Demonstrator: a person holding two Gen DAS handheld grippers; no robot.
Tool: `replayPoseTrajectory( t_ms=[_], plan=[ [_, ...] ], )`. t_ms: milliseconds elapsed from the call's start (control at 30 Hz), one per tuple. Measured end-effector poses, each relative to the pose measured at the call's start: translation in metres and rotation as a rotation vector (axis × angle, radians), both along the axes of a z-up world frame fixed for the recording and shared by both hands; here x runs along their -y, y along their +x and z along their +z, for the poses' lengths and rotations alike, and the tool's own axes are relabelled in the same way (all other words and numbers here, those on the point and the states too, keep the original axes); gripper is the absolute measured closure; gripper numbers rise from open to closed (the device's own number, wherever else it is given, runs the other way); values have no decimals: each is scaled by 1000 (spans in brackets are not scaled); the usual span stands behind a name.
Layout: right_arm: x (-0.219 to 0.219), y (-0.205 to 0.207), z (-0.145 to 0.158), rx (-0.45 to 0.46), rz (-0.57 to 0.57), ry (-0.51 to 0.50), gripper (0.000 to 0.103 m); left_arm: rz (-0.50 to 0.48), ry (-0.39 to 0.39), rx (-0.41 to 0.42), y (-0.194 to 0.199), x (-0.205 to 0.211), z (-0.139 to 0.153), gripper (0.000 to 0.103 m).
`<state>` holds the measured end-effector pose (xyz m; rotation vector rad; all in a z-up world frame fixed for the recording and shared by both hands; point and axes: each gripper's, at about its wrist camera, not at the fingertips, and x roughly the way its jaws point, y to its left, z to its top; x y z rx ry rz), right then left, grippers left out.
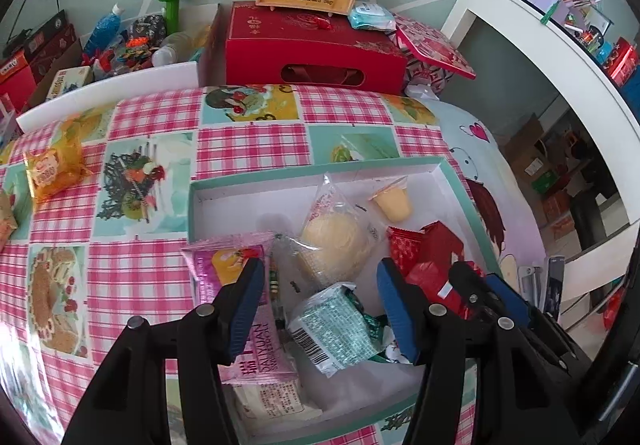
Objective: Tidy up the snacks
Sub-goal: 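Open both tools to release the red box and teal packet into the tray, then withdraw both tools from the tray toward the remaining packets on the cloth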
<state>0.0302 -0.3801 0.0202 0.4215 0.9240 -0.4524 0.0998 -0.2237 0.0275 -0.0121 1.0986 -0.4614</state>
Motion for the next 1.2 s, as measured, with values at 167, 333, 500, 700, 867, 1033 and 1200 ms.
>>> replayPoseTrajectory(
  t_ms=[167,333,500,700,867,1033,1200],
  plan=[
    [-3,-5,12,23,3,-25,56,53,61,46,1,-12,11,42],
    [-4,-8,22,35,1,-54,56,113,112,80,7,-26,14,36],
    [-5,-6,19,24,11,-53,56,163,163,77,15,-38,7,35],
    [-10,-1,15,10,27,-56,48,180,250,93,18,-39,-3,22],
    [-13,2,12,-6,37,-65,37,178,309,96,20,-37,-12,20],
    [-13,4,9,-16,43,-64,25,192,351,97,22,-38,-19,10],
    [-11,5,6,-18,35,-59,12,208,361,90,24,-41,-23,10]
  ],
)
